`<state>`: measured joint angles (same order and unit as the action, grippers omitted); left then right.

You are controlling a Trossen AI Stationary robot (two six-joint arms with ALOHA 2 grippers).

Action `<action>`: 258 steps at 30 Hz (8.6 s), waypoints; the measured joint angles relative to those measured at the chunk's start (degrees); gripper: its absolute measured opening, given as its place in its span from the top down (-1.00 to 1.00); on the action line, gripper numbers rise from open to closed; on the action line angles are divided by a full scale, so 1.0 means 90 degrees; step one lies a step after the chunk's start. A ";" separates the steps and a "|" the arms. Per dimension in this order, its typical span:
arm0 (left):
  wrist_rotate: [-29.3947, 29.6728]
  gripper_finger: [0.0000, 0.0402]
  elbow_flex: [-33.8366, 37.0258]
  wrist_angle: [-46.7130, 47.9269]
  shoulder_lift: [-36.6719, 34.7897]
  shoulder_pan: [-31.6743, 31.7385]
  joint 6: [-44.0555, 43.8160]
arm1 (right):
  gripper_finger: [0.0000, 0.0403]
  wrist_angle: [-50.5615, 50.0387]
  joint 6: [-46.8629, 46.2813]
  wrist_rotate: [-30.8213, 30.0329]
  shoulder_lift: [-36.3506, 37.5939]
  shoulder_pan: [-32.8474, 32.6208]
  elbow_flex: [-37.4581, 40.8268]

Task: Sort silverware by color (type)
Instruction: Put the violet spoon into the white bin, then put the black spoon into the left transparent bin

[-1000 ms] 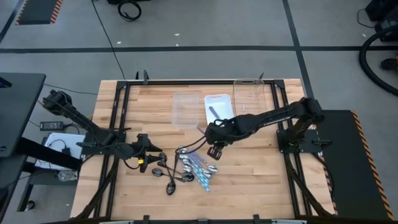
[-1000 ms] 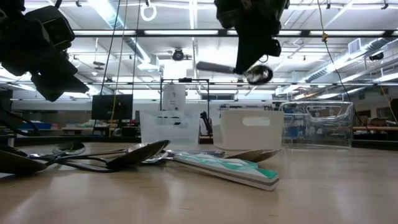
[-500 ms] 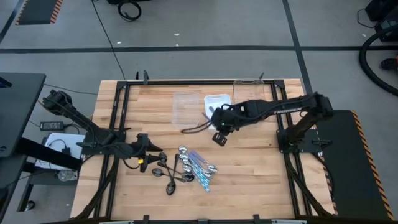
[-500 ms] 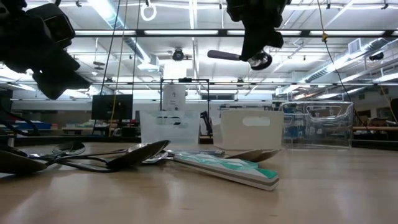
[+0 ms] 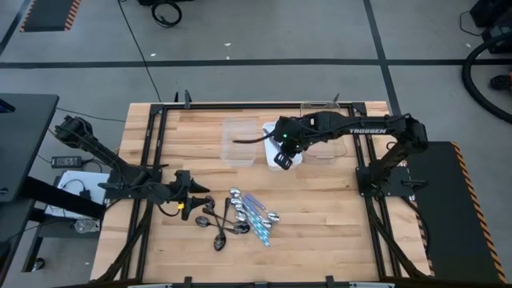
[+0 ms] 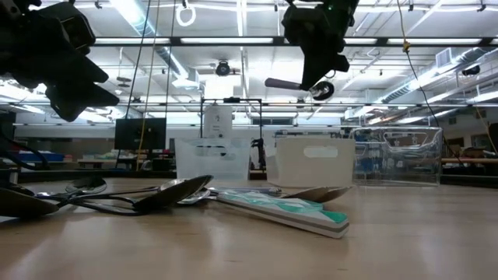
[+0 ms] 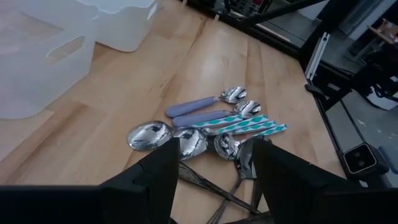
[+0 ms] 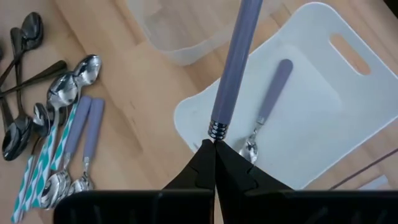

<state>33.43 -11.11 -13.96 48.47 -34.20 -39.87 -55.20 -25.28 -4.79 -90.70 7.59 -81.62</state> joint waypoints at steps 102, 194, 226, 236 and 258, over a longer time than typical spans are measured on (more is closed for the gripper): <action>-0.2781 -0.03 -0.5410 0.3011 0.5365 0.1470 0.2286 | 0.25 0.2106 0.1495 -0.0907 -0.0088 0.0125 0.1358; 0.0324 0.92 -0.6753 0.5095 0.6829 -0.0261 0.0897 | 0.25 0.4299 0.0000 -0.4288 0.0731 -0.2814 0.3145; 0.0390 0.92 -0.6705 0.5370 0.4950 0.1304 0.3960 | 0.25 0.4007 -0.1373 -0.3850 0.0733 -0.3659 0.3167; -0.1193 0.92 -0.6708 0.4216 0.4265 0.3073 0.3890 | 0.25 0.4029 -0.1784 -0.3983 0.0736 -0.4062 0.3707; -0.1733 0.92 -0.6705 0.2859 0.5392 0.5362 0.0835 | 0.25 0.5875 -0.0505 -0.3150 0.0733 -0.4552 0.4937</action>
<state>17.84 -71.46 11.78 96.99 14.06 -32.36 -2.33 -29.82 -33.14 -84.09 -33.38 -37.19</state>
